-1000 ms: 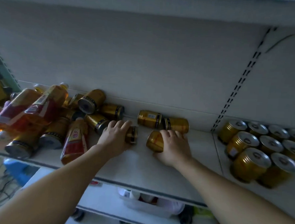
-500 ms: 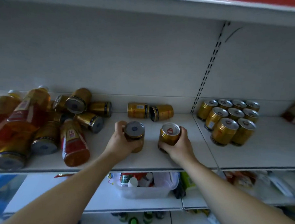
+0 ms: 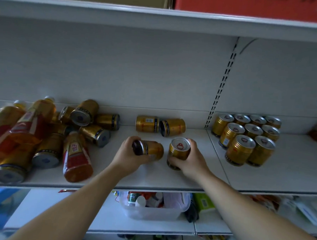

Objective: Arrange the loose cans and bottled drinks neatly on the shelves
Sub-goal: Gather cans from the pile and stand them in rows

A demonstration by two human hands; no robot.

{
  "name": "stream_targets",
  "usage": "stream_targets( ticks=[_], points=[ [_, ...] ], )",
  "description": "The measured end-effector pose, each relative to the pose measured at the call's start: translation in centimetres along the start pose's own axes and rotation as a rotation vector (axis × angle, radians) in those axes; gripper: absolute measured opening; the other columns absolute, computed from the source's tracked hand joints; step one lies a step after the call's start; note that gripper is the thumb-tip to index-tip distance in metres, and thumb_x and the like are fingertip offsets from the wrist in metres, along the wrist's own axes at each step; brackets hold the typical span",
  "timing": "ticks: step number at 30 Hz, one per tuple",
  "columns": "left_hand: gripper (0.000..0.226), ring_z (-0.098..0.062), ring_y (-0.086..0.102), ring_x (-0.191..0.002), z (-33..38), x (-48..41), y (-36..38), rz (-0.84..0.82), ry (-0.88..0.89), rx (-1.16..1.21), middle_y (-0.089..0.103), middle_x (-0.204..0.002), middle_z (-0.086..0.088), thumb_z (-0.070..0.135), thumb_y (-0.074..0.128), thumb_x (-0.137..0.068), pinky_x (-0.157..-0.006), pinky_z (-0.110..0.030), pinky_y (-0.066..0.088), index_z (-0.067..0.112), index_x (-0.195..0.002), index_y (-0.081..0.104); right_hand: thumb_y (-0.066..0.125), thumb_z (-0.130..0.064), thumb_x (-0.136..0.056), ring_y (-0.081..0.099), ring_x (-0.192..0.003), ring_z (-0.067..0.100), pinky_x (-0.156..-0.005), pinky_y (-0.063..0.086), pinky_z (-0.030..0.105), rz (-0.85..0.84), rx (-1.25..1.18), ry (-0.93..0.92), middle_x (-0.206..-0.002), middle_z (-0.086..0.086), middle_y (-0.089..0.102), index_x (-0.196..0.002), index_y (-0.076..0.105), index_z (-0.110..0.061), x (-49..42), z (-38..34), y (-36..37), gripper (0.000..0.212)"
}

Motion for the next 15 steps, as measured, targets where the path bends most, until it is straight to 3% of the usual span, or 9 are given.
stream_targets(
  ticks=[5, 9, 11, 13, 15],
  points=[
    [0.055, -0.017, 0.051, -0.085, -0.6, 1.5, -0.3, -0.079, 0.035, -0.333, 0.052, -0.103, 0.000, 0.033, 0.077, -0.069, -0.065, -0.027, 0.039, 0.025, -0.108, 0.038, 0.083, -0.034, -0.072, 0.047, -0.109, 0.012, -0.090, 0.038, 0.025, -0.011, 0.017, 0.004, -0.118, -0.009, 0.047, -0.139, 0.032, -0.026, -0.1, 0.2, 0.1, 0.085],
    [0.073, -0.022, 0.045, -0.115, 0.6, 0.6, -0.2, -0.200, 0.166, -0.784, 0.050, -0.124, 0.004, 0.060, 0.065, -0.071, -0.095, -0.038, 0.036, 0.030, -0.131, 0.038, 0.083, -0.029, -0.072, 0.046, -0.108, 0.011, -0.088, 0.038, 0.024, -0.007, -0.013, 0.017, -0.120, -0.007, 0.048, -0.138, 0.033, -0.025, 0.1, 0.1, 0.2, 0.084],
    [0.065, -0.022, 0.047, -0.112, 1.5, 0.0, 0.0, -0.199, 0.203, -0.928, 0.055, -0.116, 0.003, 0.068, 0.057, -0.072, -0.093, -0.038, 0.035, 0.028, -0.122, 0.048, 0.084, -0.026, -0.070, 0.049, -0.109, 0.013, -0.087, 0.039, 0.025, -0.004, -0.036, 0.022, -0.123, -0.003, 0.050, -0.137, 0.034, -0.024, 0.2, 0.0, 0.2, 0.084],
    [0.053, -0.021, 0.054, -0.095, 2.1, -0.2, 0.1, -0.189, 0.177, -0.889, 0.059, -0.099, 0.001, 0.065, 0.059, -0.072, -0.077, -0.032, 0.039, 0.023, -0.105, 0.054, 0.084, -0.023, -0.069, 0.052, -0.111, 0.016, -0.088, 0.041, 0.026, 0.005, -0.052, 0.033, -0.123, -0.002, 0.052, -0.136, 0.036, -0.024, 0.4, 0.1, 0.1, 0.083],
    [0.046, -0.018, 0.055, -0.081, 1.9, 0.2, 0.3, -0.186, 0.073, -0.663, 0.060, -0.091, 0.001, 0.056, 0.066, -0.071, -0.065, -0.029, 0.044, 0.022, -0.100, 0.054, 0.083, -0.024, -0.069, 0.054, -0.111, 0.017, -0.089, 0.042, 0.027, 0.032, -0.048, 0.051, -0.121, -0.003, 0.055, -0.135, 0.036, -0.026, 1.1, 0.4, -0.2, 0.081]
  ],
)
Point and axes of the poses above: each hand's wrist, its own x-axis away from the middle knuckle, its own y-axis out of the palm, z = x × y, the point moved 2 cm from there along -x, towards the middle knuckle
